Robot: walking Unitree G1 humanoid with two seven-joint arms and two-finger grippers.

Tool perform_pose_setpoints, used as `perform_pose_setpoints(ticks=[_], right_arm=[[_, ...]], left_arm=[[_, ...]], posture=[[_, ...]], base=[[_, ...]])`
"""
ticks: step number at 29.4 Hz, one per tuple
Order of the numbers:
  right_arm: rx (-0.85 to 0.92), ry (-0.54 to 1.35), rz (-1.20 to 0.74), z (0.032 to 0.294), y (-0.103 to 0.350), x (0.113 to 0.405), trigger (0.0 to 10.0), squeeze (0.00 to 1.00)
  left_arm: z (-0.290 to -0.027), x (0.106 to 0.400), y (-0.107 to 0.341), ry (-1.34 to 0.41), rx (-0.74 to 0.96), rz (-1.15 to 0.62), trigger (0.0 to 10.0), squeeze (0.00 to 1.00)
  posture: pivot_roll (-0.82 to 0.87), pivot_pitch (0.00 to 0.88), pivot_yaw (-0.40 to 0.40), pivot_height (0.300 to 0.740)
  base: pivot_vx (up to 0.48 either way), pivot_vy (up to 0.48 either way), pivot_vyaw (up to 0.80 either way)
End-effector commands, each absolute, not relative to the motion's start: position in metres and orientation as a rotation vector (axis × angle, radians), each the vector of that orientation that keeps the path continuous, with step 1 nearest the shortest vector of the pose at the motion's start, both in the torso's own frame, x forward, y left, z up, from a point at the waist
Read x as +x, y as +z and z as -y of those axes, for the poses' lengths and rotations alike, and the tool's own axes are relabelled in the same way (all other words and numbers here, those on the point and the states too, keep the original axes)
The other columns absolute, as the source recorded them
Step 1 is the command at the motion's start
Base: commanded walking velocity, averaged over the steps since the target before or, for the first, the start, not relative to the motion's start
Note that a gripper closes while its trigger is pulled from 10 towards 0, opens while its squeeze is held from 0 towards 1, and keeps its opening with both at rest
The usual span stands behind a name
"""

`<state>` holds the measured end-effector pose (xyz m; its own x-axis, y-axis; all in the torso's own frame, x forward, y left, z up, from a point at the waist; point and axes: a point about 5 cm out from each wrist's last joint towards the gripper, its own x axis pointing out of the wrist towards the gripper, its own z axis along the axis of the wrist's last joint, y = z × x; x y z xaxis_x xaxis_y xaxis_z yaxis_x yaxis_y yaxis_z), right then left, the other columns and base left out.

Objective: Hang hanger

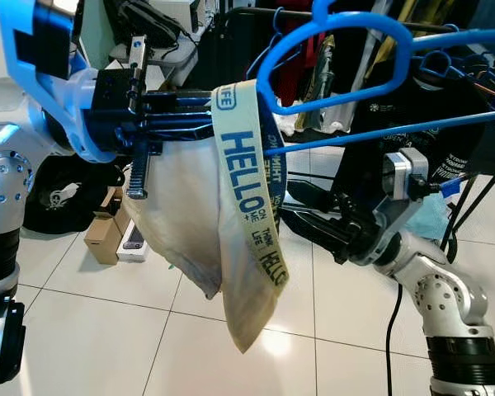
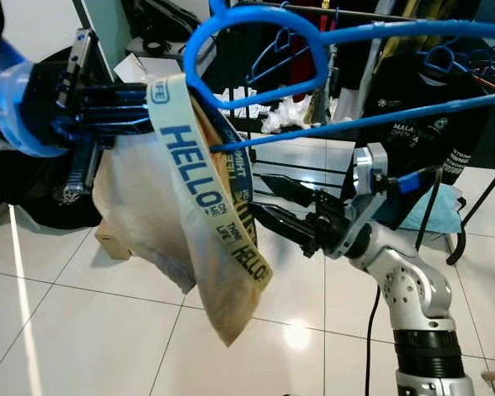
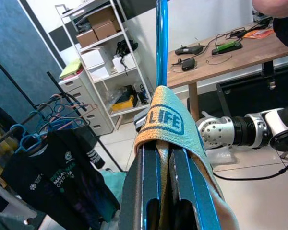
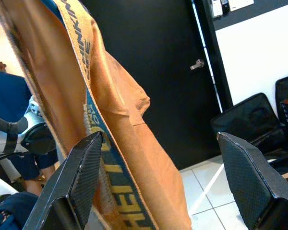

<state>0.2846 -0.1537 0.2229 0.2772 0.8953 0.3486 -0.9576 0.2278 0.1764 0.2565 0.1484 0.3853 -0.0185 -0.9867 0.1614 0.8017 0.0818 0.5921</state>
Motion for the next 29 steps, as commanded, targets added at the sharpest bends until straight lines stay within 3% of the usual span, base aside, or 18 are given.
perform_pose_setpoints(ticks=[1, 23, 25, 26, 27, 29], right_arm=[[0.350, 1.308, 0.167, 0.147, 0.221, 0.286, 10.0, 0.00], [0.098, 1.258, -0.082, 0.123, 0.195, 0.297, 10.0, 0.00], [-0.002, 1.236, -0.188, 0.126, 0.184, 0.298, 10.0, 0.00], [-0.123, 1.178, -0.339, 0.139, 0.168, 0.298, 10.0, 0.00], [-0.123, 1.178, -0.339, 0.139, 0.168, 0.298, 10.0, 0.00], [-0.265, 1.039, -0.556, 0.172, 0.145, 0.297, 10.0, 0.00]], left_arm=[[-0.142, 0.251, 0.386, -1.507, 0.374, 0.647, 10.0, 0.00], [-0.138, 0.252, 0.390, -1.476, 0.356, 0.690, 10.0, 0.00], [-0.137, 0.253, 0.391, -1.467, 0.357, 0.696, 10.0, 0.00], [-0.137, 0.254, 0.392, -1.455, 0.362, 0.695, 10.0, 0.00], [-0.137, 0.254, 0.392, -1.455, 0.362, 0.695, 10.0, 0.00], [-0.137, 0.256, 0.394, -1.430, 0.362, 0.699, 10.0, 0.00]], posture=[[-0.01, 0.090, 0.029, 0.740], [-0.01, 0.100, 0.034, 0.740], [-0.01, 0.102, 0.033, 0.740], [-0.01, 0.105, 0.032, 0.740], [-0.01, 0.105, 0.032, 0.740], [-0.02, 0.107, 0.029, 0.740]], base=[[0.000, 0.000, 0.00], [0.000, 0.000, 0.00], [0.000, 0.000, 0.00], [0.000, 0.000, 0.00], [0.000, 0.000, 0.00], [0.000, 0.000, 0.00]])
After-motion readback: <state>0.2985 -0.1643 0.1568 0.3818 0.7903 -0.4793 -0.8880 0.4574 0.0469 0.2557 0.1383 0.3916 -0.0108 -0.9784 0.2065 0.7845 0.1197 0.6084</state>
